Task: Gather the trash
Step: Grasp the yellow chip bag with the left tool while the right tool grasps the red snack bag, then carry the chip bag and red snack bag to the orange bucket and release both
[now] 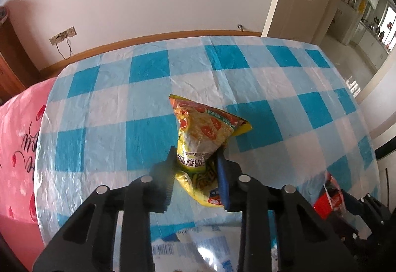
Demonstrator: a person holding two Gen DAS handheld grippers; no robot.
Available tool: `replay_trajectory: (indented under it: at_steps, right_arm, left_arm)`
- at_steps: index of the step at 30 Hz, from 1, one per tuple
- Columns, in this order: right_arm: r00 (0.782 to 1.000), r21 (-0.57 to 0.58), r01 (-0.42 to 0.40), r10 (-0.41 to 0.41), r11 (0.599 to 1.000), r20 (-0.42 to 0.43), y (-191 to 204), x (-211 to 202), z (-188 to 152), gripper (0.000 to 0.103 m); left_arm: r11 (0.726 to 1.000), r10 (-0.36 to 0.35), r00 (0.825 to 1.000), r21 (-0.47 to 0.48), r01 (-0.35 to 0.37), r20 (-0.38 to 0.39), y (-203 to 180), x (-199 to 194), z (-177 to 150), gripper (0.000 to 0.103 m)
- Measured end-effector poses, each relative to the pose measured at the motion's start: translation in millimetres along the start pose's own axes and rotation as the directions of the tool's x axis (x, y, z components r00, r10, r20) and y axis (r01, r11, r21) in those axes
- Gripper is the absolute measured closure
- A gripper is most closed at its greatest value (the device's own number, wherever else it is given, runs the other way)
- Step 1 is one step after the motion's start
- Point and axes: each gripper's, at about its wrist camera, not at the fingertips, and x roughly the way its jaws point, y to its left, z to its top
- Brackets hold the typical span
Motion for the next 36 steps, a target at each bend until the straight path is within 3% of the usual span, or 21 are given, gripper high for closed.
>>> replay_trajectory:
  at_steps: [12,20,26,30,36]
  right_arm:
    - [0.995,0.013,-0.055,0.054,0.998,0.079,-2.6,-15.9,-2.0,0.070]
    - [0.984,0.007,-0.095,0.093,0.995,0.154,-3.2,-34.2,-6.0,0.070]
    - [0.982,0.025,-0.108,0.102,0.994,0.161,-4.4,-39.8,-10.5,0.070]
    - [0.978,0.062,-0.144,0.133,0.988,0.163,-5.2,-44.3,-14.3,0.070]
    - [0.973,0.051,-0.157,0.146,0.986,0.180,7.7,-56.4,-15.0,0.070]
  left_arm:
    - [0.994,-0.079,0.991,-0.066,0.087,0.112,24.5,-56.9,-32.0,0.075]
    - [0.982,-0.139,0.967,-0.095,0.163,0.214,30.5,-114.6,-57.2,0.075]
    - [0.968,-0.184,0.944,-0.119,0.223,0.273,34.7,-150.5,-78.7,0.075]
    - [0.961,-0.192,0.935,-0.139,0.241,0.297,42.2,-167.6,-97.4,0.075]
    - [0.952,-0.185,0.935,-0.183,0.247,0.302,61.6,-179.9,-130.1,0.075]
